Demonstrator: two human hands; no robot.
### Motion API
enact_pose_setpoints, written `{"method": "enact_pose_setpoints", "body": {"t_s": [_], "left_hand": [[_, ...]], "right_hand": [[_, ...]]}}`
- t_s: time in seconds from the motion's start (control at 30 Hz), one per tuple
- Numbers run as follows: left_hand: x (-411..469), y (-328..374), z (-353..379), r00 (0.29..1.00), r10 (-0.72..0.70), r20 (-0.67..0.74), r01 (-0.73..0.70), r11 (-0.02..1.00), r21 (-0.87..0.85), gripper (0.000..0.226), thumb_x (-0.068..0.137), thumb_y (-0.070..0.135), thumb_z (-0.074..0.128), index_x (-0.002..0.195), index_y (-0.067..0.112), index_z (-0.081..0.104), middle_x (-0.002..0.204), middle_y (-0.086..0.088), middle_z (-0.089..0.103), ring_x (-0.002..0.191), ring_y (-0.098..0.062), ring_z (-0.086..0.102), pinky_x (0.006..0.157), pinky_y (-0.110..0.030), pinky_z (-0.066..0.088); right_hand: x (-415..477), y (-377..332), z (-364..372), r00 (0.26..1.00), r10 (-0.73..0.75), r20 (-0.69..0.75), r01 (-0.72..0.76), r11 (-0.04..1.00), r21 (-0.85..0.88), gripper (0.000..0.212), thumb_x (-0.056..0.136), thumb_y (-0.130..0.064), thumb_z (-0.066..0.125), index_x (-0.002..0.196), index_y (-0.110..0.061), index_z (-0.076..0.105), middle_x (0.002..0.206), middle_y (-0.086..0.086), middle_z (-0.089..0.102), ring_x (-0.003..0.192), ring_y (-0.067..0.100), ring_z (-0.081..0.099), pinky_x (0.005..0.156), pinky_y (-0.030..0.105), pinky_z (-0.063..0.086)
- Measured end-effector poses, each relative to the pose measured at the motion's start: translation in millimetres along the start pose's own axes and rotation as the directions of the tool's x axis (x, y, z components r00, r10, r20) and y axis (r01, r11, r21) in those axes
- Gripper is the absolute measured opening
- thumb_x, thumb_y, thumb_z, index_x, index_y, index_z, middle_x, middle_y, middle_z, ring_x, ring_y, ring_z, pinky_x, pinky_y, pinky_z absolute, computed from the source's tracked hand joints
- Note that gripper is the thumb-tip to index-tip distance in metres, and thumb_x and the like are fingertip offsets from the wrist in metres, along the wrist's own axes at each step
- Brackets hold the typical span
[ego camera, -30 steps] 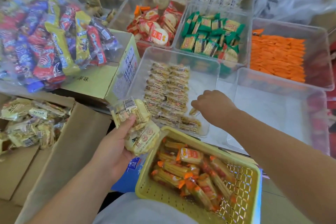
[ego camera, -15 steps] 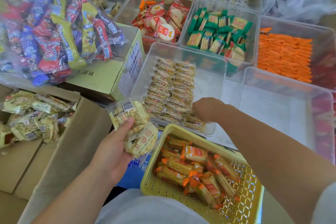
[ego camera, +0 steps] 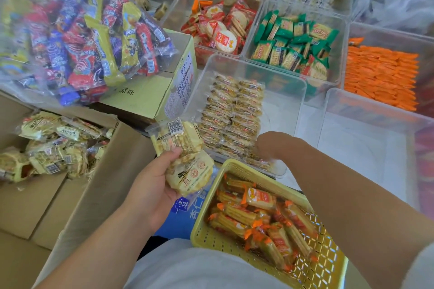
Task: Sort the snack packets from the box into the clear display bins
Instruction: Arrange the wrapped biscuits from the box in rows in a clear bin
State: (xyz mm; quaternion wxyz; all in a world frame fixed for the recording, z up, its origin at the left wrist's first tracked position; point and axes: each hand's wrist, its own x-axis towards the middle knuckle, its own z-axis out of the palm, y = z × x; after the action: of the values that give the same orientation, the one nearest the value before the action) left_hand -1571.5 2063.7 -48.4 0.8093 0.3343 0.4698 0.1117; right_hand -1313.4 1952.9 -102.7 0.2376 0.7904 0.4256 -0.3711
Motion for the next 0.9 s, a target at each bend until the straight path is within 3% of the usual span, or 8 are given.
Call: {"method": "enact_pose_setpoints", "body": {"t_s": [0.17,0.3,0.43,0.53,0.63,0.73,0.8,0.9], "left_hand": [[-1,3,3,0.995,0.074,0.066,-0.087,0.973,0.216,0.044,0.080,0.030,0.080,0.122,0.023,0.071,0.120,-0.008,0.076,0.108,-0.028,0.074,0.092,-0.049,0.057],[-4,2,9,0.981,0.160,0.113,-0.190,0.917,0.351,0.045,0.061,0.033,0.090,0.104,0.033,0.077,0.111,-0.004,0.079,0.103,-0.025,0.076,0.090,-0.044,0.058],[-7,2,11,0.966,0.182,0.186,-0.242,0.887,0.393,0.058,0.050,0.032,0.096,0.105,0.032,0.077,0.109,-0.005,0.079,0.100,-0.024,0.076,0.078,-0.031,0.062],[-8,2,10,0.966,0.207,0.153,-0.255,0.855,0.452,0.056,0.049,0.041,0.097,0.101,0.034,0.076,0.105,-0.002,0.079,0.096,-0.022,0.077,0.078,-0.035,0.062],[-10,1,13,0.952,0.306,-0.029,-0.267,0.869,0.417,0.043,0.059,0.059,0.085,0.092,0.032,0.076,0.094,-0.005,0.080,0.083,-0.021,0.078,0.066,-0.032,0.061],[-8,2,17,0.957,0.253,-0.144,-0.196,0.925,0.325,0.032,0.087,0.063,0.066,0.091,0.034,0.079,0.096,-0.005,0.081,0.087,-0.022,0.079,0.071,-0.037,0.060],[-9,5,19,0.986,0.129,-0.104,-0.107,0.975,0.195,0.045,0.084,0.068,0.067,0.105,0.030,0.080,0.107,-0.009,0.080,0.098,-0.027,0.078,0.086,-0.043,0.057],[-12,4,21,0.995,-0.002,0.099,-0.010,0.993,0.116,0.076,0.066,0.070,0.081,0.122,0.019,0.075,0.122,-0.015,0.074,0.111,-0.032,0.073,0.095,-0.047,0.053]], "right_hand": [[-39,-10,-21,0.903,0.007,-0.429,0.142,0.938,0.316,0.046,0.101,-0.053,0.044,0.086,-0.015,0.066,0.083,-0.001,0.065,0.076,0.016,0.062,0.071,0.034,0.052],[-90,-47,-11,0.871,-0.172,-0.460,0.482,0.120,0.868,0.033,0.096,-0.052,0.060,0.116,-0.028,0.069,0.105,-0.007,0.076,0.097,0.010,0.072,0.083,0.035,0.060],[-107,-60,9,0.867,-0.098,-0.488,0.482,-0.085,0.872,0.027,0.094,-0.026,0.071,0.119,-0.017,0.067,0.109,0.000,0.077,0.104,0.029,0.071,0.088,0.053,0.057],[-112,-56,16,0.841,-0.016,-0.540,0.511,-0.300,0.805,0.027,0.094,-0.014,0.071,0.120,-0.014,0.065,0.110,0.004,0.076,0.103,0.025,0.073,0.080,0.037,0.061],[-120,-50,20,0.681,0.124,-0.722,0.732,-0.147,0.665,0.022,0.091,-0.009,0.074,0.106,-0.022,0.065,0.107,-0.004,0.074,0.102,0.019,0.071,0.084,0.034,0.060],[-121,-47,22,0.326,0.086,-0.941,0.871,0.360,0.335,0.027,0.083,-0.003,0.076,0.102,-0.021,0.068,0.118,-0.005,0.069,0.115,0.018,0.063,0.097,0.034,0.051],[-117,-48,25,0.126,-0.061,-0.990,0.814,0.577,0.069,0.017,0.082,-0.002,0.070,0.097,-0.009,0.073,0.120,0.005,0.068,0.117,0.026,0.061,0.101,0.036,0.047],[-112,-53,30,0.037,-0.170,-0.985,0.753,0.652,-0.084,0.021,0.081,0.002,0.066,0.097,-0.010,0.071,0.117,0.012,0.069,0.115,0.033,0.061,0.101,0.039,0.046]]}}
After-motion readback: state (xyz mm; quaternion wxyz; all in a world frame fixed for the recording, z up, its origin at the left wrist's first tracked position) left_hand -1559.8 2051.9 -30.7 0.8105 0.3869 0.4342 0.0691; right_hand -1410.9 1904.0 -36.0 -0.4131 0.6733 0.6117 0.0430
